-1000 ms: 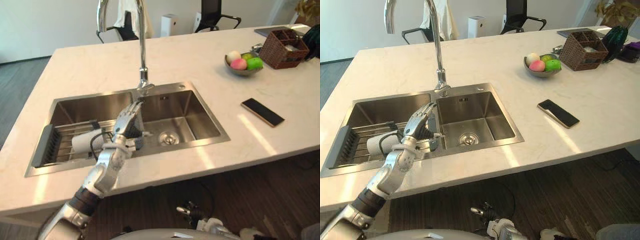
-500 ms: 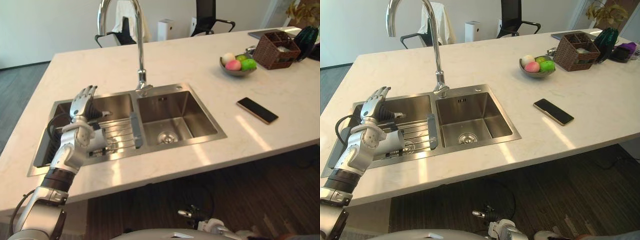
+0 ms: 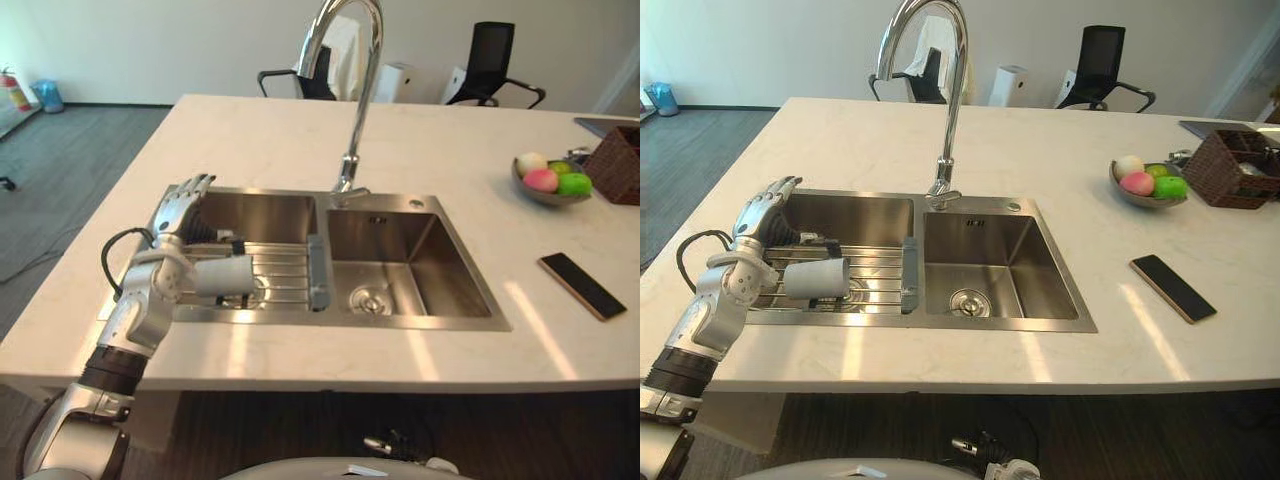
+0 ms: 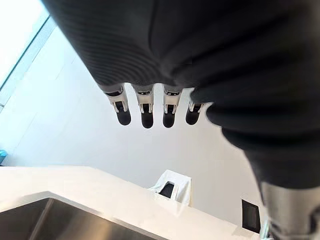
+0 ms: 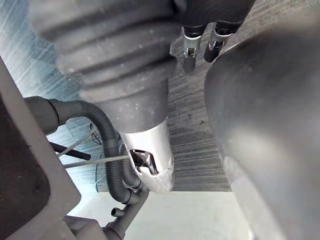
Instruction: Walk over to the sink, pick up the cup, carry it to the dishwasher, place the cup inside the dishwasher, then close the dishwasher door
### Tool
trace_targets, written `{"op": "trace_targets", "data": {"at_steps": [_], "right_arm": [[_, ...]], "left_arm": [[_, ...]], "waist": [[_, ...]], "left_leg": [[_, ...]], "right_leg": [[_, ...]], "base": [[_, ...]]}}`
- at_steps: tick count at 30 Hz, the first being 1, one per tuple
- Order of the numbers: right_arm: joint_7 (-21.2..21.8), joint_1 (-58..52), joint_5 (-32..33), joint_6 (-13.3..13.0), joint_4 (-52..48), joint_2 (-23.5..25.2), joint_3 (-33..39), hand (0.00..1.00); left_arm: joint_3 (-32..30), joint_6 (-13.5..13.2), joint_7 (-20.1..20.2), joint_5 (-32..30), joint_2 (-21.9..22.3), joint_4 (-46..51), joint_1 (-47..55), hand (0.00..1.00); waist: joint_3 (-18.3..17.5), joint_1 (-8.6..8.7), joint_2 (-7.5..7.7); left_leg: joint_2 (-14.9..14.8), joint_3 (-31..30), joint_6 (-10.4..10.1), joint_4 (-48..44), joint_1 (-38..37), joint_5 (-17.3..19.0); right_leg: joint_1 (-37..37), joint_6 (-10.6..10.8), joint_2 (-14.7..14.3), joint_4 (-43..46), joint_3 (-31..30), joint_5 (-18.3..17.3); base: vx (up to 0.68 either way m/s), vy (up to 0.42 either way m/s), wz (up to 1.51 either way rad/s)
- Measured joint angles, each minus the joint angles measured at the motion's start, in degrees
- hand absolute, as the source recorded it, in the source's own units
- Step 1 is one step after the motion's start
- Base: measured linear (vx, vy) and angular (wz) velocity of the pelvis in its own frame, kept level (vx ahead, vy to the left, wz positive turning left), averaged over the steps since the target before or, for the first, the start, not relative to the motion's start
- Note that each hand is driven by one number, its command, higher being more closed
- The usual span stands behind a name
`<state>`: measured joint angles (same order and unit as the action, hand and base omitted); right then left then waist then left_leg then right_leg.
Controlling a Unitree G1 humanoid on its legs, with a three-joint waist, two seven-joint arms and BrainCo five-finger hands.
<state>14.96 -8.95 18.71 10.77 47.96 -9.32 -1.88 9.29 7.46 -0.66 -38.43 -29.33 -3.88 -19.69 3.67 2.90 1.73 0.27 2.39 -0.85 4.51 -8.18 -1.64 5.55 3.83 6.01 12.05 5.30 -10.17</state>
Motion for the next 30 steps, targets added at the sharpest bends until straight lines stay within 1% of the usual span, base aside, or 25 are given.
{"op": "trace_targets", "data": {"at_steps": [1,2,3,4,5,7,11,12,13,15,18,23,30], "right_arm": [[0.0,0.0,-0.4,0.2,0.0,-0.2,-0.1,0.0],[0.0,0.0,-0.9,0.5,0.0,-0.4,-0.1,0.0],[0.0,0.1,-1.1,1.0,0.0,-0.5,-0.1,0.0],[-0.1,0.0,-1.1,1.4,0.0,-0.6,-0.1,0.0],[-0.1,0.0,-1.1,1.6,0.0,-0.5,-0.1,0.0],[0.0,0.1,-1.1,2.0,0.0,-0.5,-0.1,0.0],[0.0,0.0,-1.1,2.0,0.0,-0.5,-0.1,0.0],[0.0,0.0,-1.1,2.0,0.2,-0.5,-0.1,0.0],[0.0,0.0,-1.2,2.1,0.3,-0.5,-0.1,0.0],[0.0,0.0,-1.2,2.4,0.4,-0.5,-0.1,0.0],[0.0,0.0,-1.2,2.5,0.4,-0.5,-0.1,0.0],[0.2,0.1,-1.2,2.7,0.8,-0.7,-0.2,0.0],[0.9,0.5,-1.4,2.8,2.0,-0.9,-0.3,0.0]], "left_arm": [[0.0,0.0,0.1,0.0,0.0,0.7,0.4,0.0],[0.0,-0.5,0.3,-0.2,0.1,1.8,1.1,0.0],[0.1,-1.2,1.1,-0.8,0.1,3.4,1.8,0.0],[0.7,-1.9,2.2,-1.6,0.1,4.7,2.0,0.0],[1.2,-2.0,2.7,-2.2,0.2,5.5,2.0,0.0],[2.2,-2.6,5.5,-3.6,0.3,7.8,2.9,0.0],[2.2,-3.1,10.4,-7.0,0.9,7.8,5.6,0.0],[2.2,-3.1,12.3,-8.0,0.8,7.8,6.3,0.0],[2.2,-3.1,13.2,-8.3,0.7,7.7,6.5,0.0],[2.2,-3.1,16.2,-10.0,0.1,7.7,7.5,0.0],[2.4,-3.0,18.6,-11.3,-1.7,7.7,8.7,0.0],[2.4,-2.4,19.0,-11.3,-1.8,7.6,10.3,0.0],[2.8,-2.2,19.0,-12.5,-1.6,4.7,13.0,0.0]], "waist": [[-0.1,0.09,-0.48],[-0.6,0.08,-0.99],[-0.8,-0.01,-1.5],[-1.0,0.04,-1.68],[-1.1,0.06,-1.67],[-1.1,-0.17,-1.67],[-1.2,-0.84,-1.71],[-1.2,-0.99,-1.7],[-1.2,-1.02,-1.7],[-1.2,-1.08,-1.66],[-1.2,-0.98,-1.68],[-1.3,-1.01,-1.79],[-1.4,-0.86,-1.41]], "left_leg": [[-0.2,0.7,0.1,0.0,-0.2,0.2],[-0.5,1.4,-0.2,0.0,-0.3,0.5],[-0.8,2.5,-0.2,0.0,-0.8,0.9],[-1.0,2.8,-0.1,0.0,-1.1,0.9],[-1.0,2.9,-0.1,0.0,-1.2,1.0],[-1.1,3.4,-0.3,0.0,-1.0,1.3],[-1.2,4.4,-0.5,0.0,-1.1,1.8],[-1.2,4.6,-0.5,0.0,-1.2,1.9],[-1.1,4.7,-0.4,0.0,-1.4,1.9],[-1.1,5.1,-0.5,0.0,-2.3,1.9],[-1.2,5.2,-0.3,0.0,-2.8,1.8],[-1.1,5.1,0.1,0.4,-2.7,1.4],[-0.9,4.0,0.2,0.4,-2.0,0.7]], "right_leg": [[0.5,0.0,-0.2,-0.6,-0.2,0.2],[0.8,0.0,-0.4,-1.5,-0.6,0.6],[1.5,0.0,-0.8,-2.6,-1.5,1.1],[2.3,0.0,-1.0,-3.7,-1.6,1.6],[2.5,-0.1,-1.1,-4.1,-1.7,1.7],[2.6,-0.1,-1.3,-5.2,-2.0,2.0],[2.7,-0.1,-1.4,-6.2,-2.9,2.4],[3.0,0.0,-1.4,-6.8,-2.9,2.7],[3.3,0.0,-1.4,-7.0,-2.9,2.8],[4.1,-0.1,-1.3,-7.3,-2.8,2.9],[4.3,0.0,-1.4,-7.4,-2.7,3.0],[4.5,0.4,-1.4,-8.9,-2.4,3.8],[5.9,0.7,-1.4,-11.9,-1.1,5.8]], "base": [[0.03,-0.029,-0.23],[0.06,-0.017,-0.3],[0.1,-0.025,-0.32],[0.09,-0.025,-0.23],[0.07,-0.029,-0.1],[0.05,-0.022,-0.09],[0.03,-0.015,-0.13],[0.01,-0.011,-0.04],[0.03,-0.015,-0.04],[0.0,0.0,0.0],[-0.06,-0.026,-0.01],[-0.09,-0.022,0.01],[-0.04,-0.018,0.08]]}}
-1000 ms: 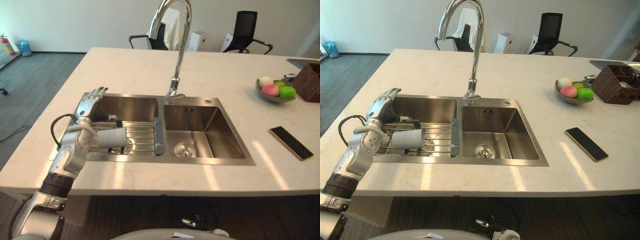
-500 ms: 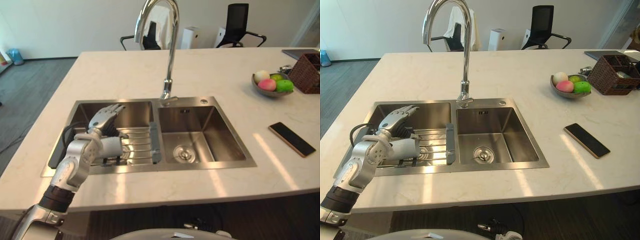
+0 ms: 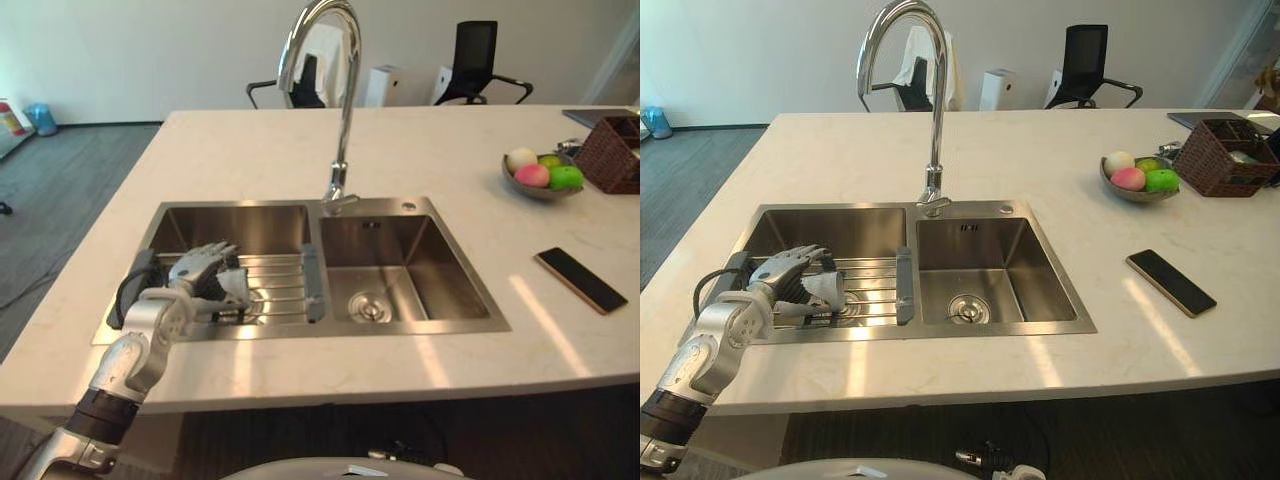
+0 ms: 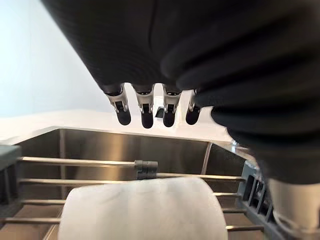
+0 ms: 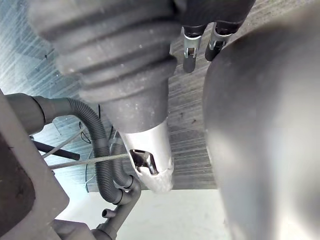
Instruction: Walk over to the sink, pick up the cup, carry it to the dishwasher, place the cup inside the dishwasher, then close the dishwasher door
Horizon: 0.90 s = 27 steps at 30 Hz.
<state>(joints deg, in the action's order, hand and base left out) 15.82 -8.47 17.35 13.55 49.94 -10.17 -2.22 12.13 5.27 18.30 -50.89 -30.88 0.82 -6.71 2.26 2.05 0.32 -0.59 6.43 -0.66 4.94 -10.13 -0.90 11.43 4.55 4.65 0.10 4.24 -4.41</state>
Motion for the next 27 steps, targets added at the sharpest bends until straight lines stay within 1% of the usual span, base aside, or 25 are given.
{"op": "trace_targets", "data": {"at_steps": [3,7,10,15,16,18,22,27], "right_arm": [[0.1,0.3,0.0,0.2,0.6,0.0,-0.3,0.0],[0.1,0.9,-0.3,0.2,0.6,-0.1,-1.2,0.0],[0.2,1.0,-0.9,0.2,0.6,0.1,-1.2,0.0],[0.2,1.5,-1.9,0.2,0.6,0.2,-1.8,0.0],[0.2,1.5,-2.0,0.2,0.6,0.2,-1.8,0.0],[0.3,1.6,-2.0,0.1,0.6,0.2,-1.8,0.0],[0.3,1.8,-2.0,0.1,0.6,0.6,-1.8,0.0],[0.4,1.9,-2.2,0.1,0.6,0.6,-1.8,0.0]], "left_arm": [[1.6,0.3,-0.1,-1.2,0.1,-1.4,0.3,0.0],[1.7,0.6,-0.6,-2.2,0.6,-2.9,1.5,0.0],[1.7,1.3,-2.1,-2.2,0.8,-5.8,1.7,0.0],[1.7,3.0,-8.1,-2.2,2.7,-9.0,1.7,0.0],[1.7,3.1,-8.4,-2.2,2.9,-9.3,1.7,0.0],[1.7,3.2,-10.5,-2.2,2.9,-10.8,1.7,0.0],[1.6,3.8,-13.3,-2.2,3.0,-12.9,1.6,0.0],[1.5,4.7,-15.8,-2.2,3.4,-15.3,1.4,0.0]], "waist": [[0.1,-0.05,0.2],[0.1,0.52,0.38],[0.2,1.08,0.48],[0.3,1.33,0.89],[0.3,1.35,0.92],[0.3,1.62,1.02],[0.4,2.17,1.2],[0.4,2.53,1.25]], "left_leg": [[0.0,-0.3,-0.1,0.0,0.0,0.0],[-0.1,-0.2,-0.1,0.0,0.0,-0.1],[-0.1,-0.1,-0.1,0.0,0.0,-0.1],[-0.2,0.7,-0.2,0.0,0.0,0.0],[-0.2,0.8,-0.2,0.0,0.0,0.0],[-0.2,1.2,-0.2,0.0,-0.1,0.0],[-0.2,1.5,-0.2,0.0,-0.1,0.0],[-0.2,1.6,-0.2,0.0,-0.1,0.0]], "right_leg": [[0.6,0.0,0.0,-0.7,0.4,0.3],[0.6,-0.1,-0.1,-1.0,0.4,0.4],[0.7,0.0,-0.1,-1.2,0.4,0.6],[0.8,0.1,-0.1,-1.9,-0.3,1.2],[0.8,0.1,-0.1,-2.0,-0.3,1.3],[0.8,0.1,-0.1,-2.3,-0.5,1.5],[0.7,0.1,-0.1,-2.4,-0.6,1.8],[0.7,0.1,-0.1,-2.5,-0.7,1.8]], "base": [[-0.02,-0.027,0.05],[0.0,0.0,0.0],[0.0,0.0,0.0],[-0.03,-0.015,-0.06],[-0.03,-0.011,-0.08],[-0.04,-0.013,-0.08],[-0.01,-0.007,-0.02],[0.0,0.0,0.0]]}}
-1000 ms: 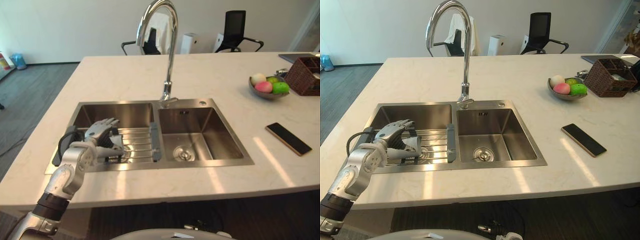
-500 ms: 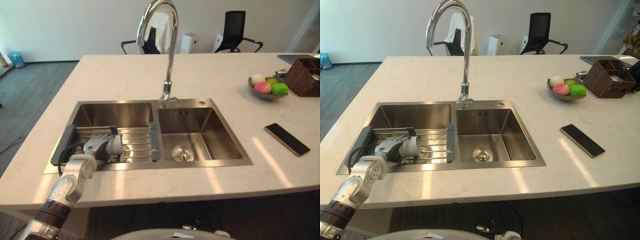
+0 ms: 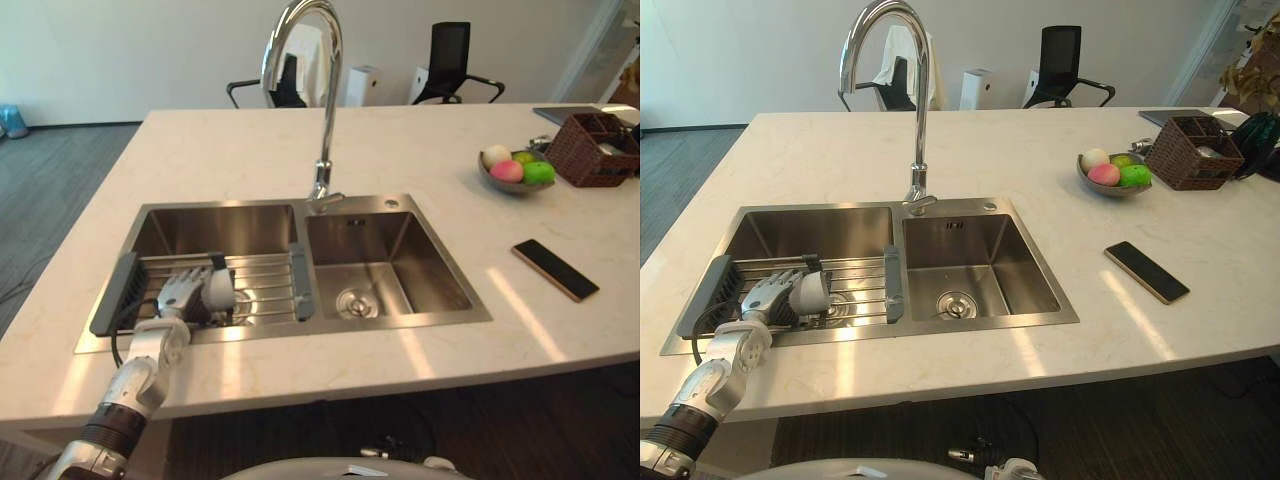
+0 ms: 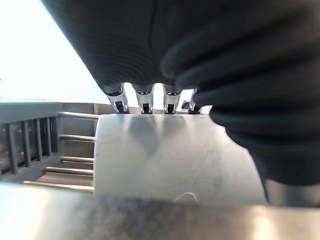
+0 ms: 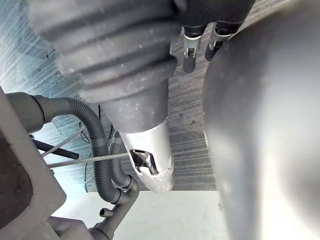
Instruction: Walk over to the sink, pick up the cup, carry it to the dishwasher, place the cup inside the dishwasher, then close the dishwasher door
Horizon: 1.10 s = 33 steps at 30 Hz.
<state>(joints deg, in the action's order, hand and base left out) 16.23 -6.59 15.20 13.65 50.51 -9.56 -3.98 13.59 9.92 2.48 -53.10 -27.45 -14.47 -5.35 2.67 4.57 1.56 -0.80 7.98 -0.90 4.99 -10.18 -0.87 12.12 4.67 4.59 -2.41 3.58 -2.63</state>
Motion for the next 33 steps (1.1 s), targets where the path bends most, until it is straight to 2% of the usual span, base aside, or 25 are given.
{"op": "trace_targets", "data": {"at_steps": [6,17,21,28,33], "right_arm": [[1.1,0.2,-2.1,-0.1,0.0,0.0,0.1,0.0],[1.6,0.2,-2.2,-0.2,-0.1,-0.2,0.0,0.0],[2.1,0.2,-2.2,-0.2,-0.1,-0.6,0.0,0.0],[2.5,0.3,-4.2,0.0,-0.1,-1.0,0.0,0.0],[3.2,0.7,-4.6,0.4,-0.1,-1.7,-0.3,0.0]], "left_arm": [[-0.1,1.0,-0.4,-0.1,0.5,-3.0,-2.3,0.0],[-0.1,0.9,-0.2,-2.4,0.6,-7.7,-4.2,0.0],[-0.1,0.1,1.7,-3.5,0.6,-8.3,-4.5,0.0],[-0.4,-0.5,1.6,-3.5,1.0,-10.3,-4.7,0.0],[-2.2,-2.4,1.6,-3.4,1.5,-13.1,-5.2,0.0]], "waist": [[0.1,0.28,-0.2],[0.5,0.49,-0.94],[0.9,0.34,-1.59],[0.9,0.41,-1.85],[0.8,0.44,-2.44]], "left_leg": [[-0.1,0.5,-0.1,0.0,0.0,0.1],[-1.0,2.2,-0.8,0.0,-0.4,0.3],[-1.0,3.0,-0.7,0.0,-0.1,0.5],[-1.0,3.2,-0.7,0.0,-0.1,0.5],[-1.3,3.9,-0.8,0.0,-0.2,0.5]], "right_leg": [[-0.1,-0.1,-0.1,-0.1,-0.5,0.1],[-0.2,-0.7,-1.0,-0.3,-1.8,0.4],[-0.7,-0.6,-1.0,-0.3,-2.7,0.1],[-0.8,-0.9,-1.1,0.0,-2.9,0.3],[-1.1,-0.8,-1.6,0.2,-3.5,0.3]], "base": [[-0.01,-0.012,-0.03],[-0.04,-0.027,-0.06],[-0.03,-0.015,-0.09],[0.0,0.0,0.0],[-0.02,-0.021,-0.05]]}}
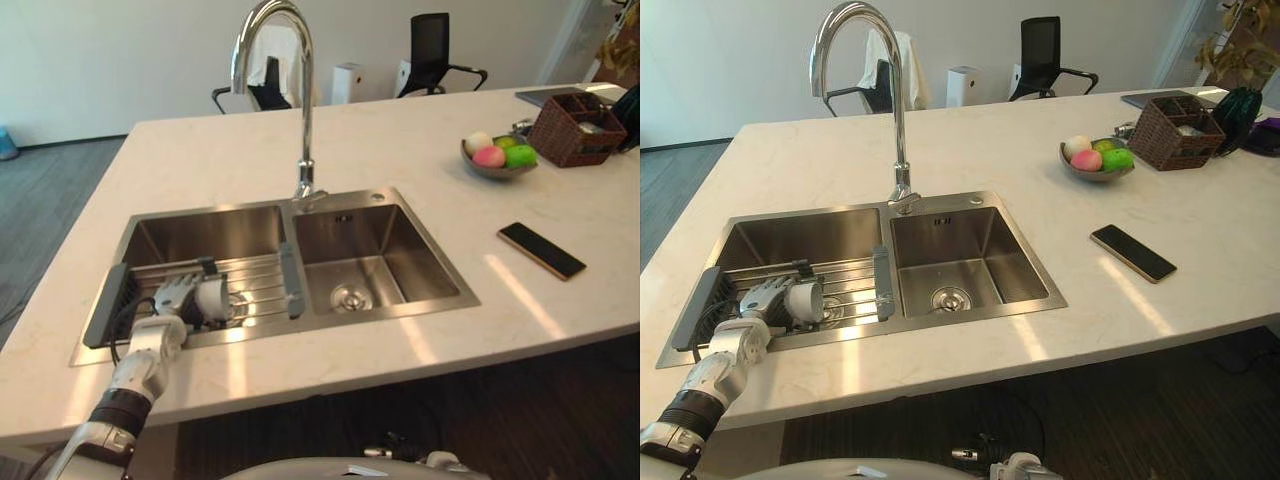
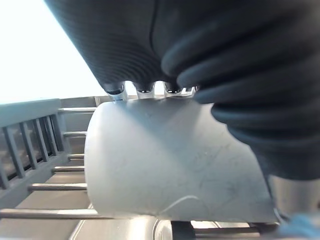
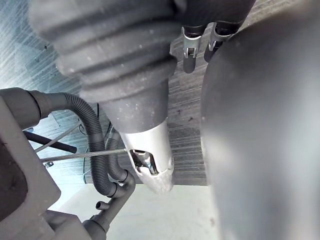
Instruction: Walk over to the sink, pick up the cup, carry it to the dishwasher, place the cup inside the dishwasher, then close the dishwasher door
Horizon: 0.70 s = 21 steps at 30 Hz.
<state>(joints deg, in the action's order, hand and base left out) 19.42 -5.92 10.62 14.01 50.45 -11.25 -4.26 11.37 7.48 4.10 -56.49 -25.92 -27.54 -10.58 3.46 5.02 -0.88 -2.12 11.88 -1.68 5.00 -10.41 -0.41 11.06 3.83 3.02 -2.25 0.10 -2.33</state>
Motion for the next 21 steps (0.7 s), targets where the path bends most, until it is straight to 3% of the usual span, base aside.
{"op": "trace_targets", "data": {"at_steps": [9,10,13,21], "right_arm": [[1.6,0.7,-1.8,0.2,0.0,-0.6,-0.1,0.0],[1.7,0.7,-2.0,0.3,0.0,-0.6,-0.1,0.0],[1.8,1.1,-2.1,0.4,0.0,-0.6,-0.2,0.0],[3.1,1.8,-4.5,0.3,0.3,-0.7,-0.4,0.0]], "left_arm": [[-2.0,-3.4,0.4,0.3,0.1,-4.8,-1.5,0.0],[-2.3,-3.8,1.0,1.2,0.1,-5.7,-1.7,1.0],[-2.4,-3.8,3.2,2.8,-0.4,-7.3,-3.3,1.0],[-2.4,-5.0,5.9,7.0,-1.4,-7.3,-4.1,1.0]], "waist": [[0.1,0.28,-0.78],[0.1,0.34,-0.78],[0.1,1.24,-0.82],[0.1,1.69,-1.02]], "left_leg": [[-0.8,2.3,-0.2,0.0,-0.6,0.1],[-0.8,2.4,-0.2,0.0,-0.6,0.1],[-0.7,2.7,-0.4,0.0,-0.4,0.2],[-0.7,4.0,-0.6,0.0,-1.3,0.8]], "right_leg": [[-0.2,0.0,-0.5,0.3,-1.0,-0.2],[-0.4,0.1,-0.5,0.4,-1.1,-0.2],[-0.8,0.2,-0.4,0.6,-1.4,-0.3],[-0.9,0.3,-0.4,0.6,-2.4,0.1]], "base": [[-0.02,-0.016,-0.05],[0.0,0.0,0.0],[0.01,-0.004,-0.06],[0.04,-0.005,-0.08]]}}
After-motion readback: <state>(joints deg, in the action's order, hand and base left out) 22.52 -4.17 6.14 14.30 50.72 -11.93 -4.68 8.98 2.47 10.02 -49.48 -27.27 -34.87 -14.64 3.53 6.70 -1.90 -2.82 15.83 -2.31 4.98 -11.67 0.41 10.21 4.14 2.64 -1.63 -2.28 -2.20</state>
